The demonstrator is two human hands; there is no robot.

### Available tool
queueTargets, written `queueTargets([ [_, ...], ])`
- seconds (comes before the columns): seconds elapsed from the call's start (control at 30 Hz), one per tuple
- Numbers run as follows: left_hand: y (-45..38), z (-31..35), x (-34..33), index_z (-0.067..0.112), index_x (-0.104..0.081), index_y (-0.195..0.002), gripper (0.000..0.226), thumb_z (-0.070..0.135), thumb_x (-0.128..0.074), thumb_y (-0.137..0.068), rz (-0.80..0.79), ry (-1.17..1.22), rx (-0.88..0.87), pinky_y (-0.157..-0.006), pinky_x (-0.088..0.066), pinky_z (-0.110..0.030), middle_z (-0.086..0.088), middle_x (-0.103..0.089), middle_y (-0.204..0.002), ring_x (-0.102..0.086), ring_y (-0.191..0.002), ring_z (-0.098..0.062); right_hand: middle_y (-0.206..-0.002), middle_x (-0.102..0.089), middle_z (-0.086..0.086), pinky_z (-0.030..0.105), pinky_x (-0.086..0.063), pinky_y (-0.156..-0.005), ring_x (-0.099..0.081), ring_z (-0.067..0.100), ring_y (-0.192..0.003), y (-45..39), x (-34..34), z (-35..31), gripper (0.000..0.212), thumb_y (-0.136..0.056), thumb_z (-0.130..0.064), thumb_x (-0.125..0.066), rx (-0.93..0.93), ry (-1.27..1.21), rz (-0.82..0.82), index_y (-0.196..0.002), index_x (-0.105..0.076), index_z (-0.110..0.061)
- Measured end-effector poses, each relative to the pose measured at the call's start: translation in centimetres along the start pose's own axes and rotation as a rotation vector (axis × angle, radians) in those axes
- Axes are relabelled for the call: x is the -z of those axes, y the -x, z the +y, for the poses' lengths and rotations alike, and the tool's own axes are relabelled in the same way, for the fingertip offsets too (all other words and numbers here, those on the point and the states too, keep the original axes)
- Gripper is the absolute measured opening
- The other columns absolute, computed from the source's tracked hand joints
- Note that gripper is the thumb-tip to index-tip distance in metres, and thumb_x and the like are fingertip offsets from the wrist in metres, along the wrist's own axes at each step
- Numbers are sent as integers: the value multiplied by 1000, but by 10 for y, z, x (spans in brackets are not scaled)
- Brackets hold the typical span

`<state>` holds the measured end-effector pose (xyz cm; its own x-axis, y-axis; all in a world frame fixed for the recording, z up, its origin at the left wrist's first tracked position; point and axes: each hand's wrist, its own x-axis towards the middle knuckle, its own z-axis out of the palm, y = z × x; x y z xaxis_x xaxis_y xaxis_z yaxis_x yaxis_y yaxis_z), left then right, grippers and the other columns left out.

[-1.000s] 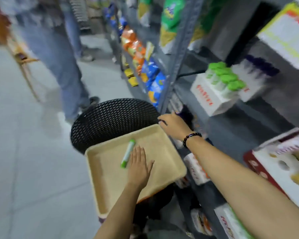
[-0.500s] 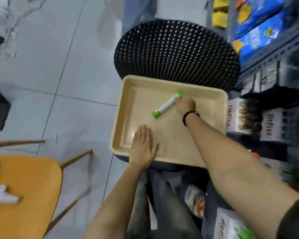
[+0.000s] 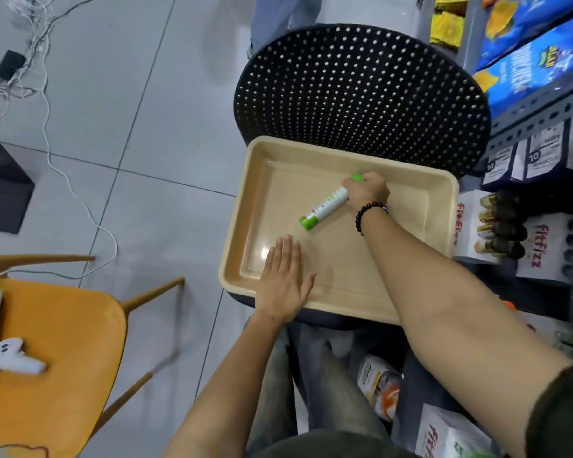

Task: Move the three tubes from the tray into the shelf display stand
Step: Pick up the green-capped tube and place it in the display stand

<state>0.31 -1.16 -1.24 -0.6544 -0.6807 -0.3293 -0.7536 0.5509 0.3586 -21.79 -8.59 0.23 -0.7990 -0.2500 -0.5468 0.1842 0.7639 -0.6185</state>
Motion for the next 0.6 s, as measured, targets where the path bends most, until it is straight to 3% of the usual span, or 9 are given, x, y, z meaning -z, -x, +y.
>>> queueTargets([
  [0.07,0,0,0,1,-10,-145,67,45,-26,-96,-12,15,8,-116,4,-39,-19,-11,-155,-6,-144,-32,-107,-68,10,37,-58,-79,-67,27,-91,3,12,-1,31,-69,-15,-75,-4,-102,-37,-97,-64,-12],
  [0.2,1,1,5,3,-2,-146,68,48,-14,-96,-50,-30,-13,-115,9,-33,-16,-4,-157,2,-144,-28,-109,-63,8,38,-60,-75,-66,25,-93,16,48,-3,30,-71,-5,-76,123,-181,-118,-95,-62,-15],
  [0.3,1,8,18,2,-3,-146,93,58,27,-78,-91,-100,-99,-117,6,-35,-18,-3,-156,1,-144,-30,-110,-64,14,40,-58,-80,-64,28,-97,33,90,-6,34,-74,-1,-73,219,-226,-149,-106,-63,-8],
  [0.37,1,18,30,-1,-6,-145,106,58,39,-68,-100,-138,-189,-117,0,-38,-20,-5,-156,-2,-144,-33,-105,-63,13,39,-57,-80,-63,28,-97,50,122,-8,35,-74,1,-72,267,-246,-139,-107,-64,-5],
  [0.5,3,60,64,-8,-39,-133,89,51,13,-90,-64,-215,-410,-107,-34,-47,-26,-40,-142,-37,-132,-40,-100,-64,9,33,-56,-83,-60,17,-92,94,200,-11,38,-72,3,-73,365,-229,-13,-108,-66,-5],
  [0.6,4,105,82,-7,-32,-137,75,49,-6,-95,-129,-197,-605,-111,-27,-49,-26,-33,-146,-30,-135,-41,-106,-66,8,14,-47,-78,-56,11,-90,138,267,-6,40,-72,4,-72,430,-120,152,-110,-66,-7],
])
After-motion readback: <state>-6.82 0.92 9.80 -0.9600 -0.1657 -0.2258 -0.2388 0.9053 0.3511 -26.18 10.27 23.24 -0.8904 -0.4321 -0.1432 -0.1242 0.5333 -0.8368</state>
